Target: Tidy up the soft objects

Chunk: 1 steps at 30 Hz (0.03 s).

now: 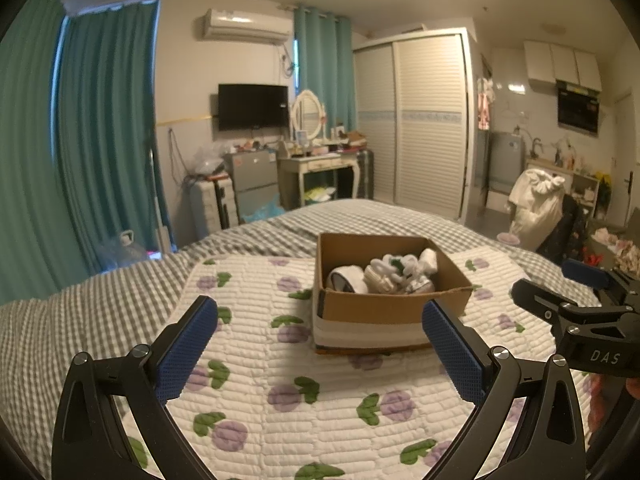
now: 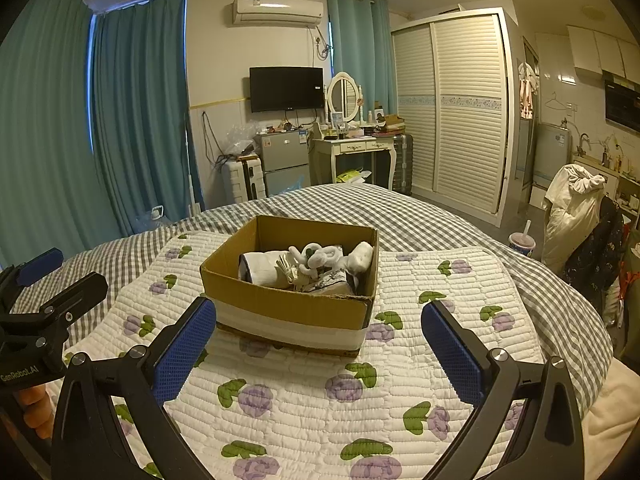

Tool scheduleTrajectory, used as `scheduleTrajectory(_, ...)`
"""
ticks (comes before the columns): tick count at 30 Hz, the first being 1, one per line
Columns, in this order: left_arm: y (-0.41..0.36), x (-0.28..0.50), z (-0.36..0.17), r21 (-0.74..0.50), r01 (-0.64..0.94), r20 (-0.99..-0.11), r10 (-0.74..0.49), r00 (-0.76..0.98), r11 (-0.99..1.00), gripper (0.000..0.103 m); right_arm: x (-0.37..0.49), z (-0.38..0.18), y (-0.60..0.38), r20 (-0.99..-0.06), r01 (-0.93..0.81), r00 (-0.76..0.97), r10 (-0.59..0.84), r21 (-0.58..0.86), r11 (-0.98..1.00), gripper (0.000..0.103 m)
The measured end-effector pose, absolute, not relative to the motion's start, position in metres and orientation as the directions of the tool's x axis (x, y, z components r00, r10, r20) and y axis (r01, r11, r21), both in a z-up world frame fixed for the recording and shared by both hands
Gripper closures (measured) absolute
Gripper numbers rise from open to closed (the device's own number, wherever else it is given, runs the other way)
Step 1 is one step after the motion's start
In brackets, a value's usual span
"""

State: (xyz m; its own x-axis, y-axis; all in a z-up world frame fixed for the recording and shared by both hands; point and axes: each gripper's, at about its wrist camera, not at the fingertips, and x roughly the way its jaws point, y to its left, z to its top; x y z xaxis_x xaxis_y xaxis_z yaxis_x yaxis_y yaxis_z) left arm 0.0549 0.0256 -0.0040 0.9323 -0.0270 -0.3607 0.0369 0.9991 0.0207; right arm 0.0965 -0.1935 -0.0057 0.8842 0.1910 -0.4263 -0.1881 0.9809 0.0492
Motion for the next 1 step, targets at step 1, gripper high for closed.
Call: scheduleTrajectory(1,0.0255,0.0551,-0.0040,0.025,0.034,-0.362,-0.022,0.932,0.999,0.000,0.0960,-0.0062,-0.1944,-0.426,-0.187,0.884,0.190,0.049,0.981,0.000)
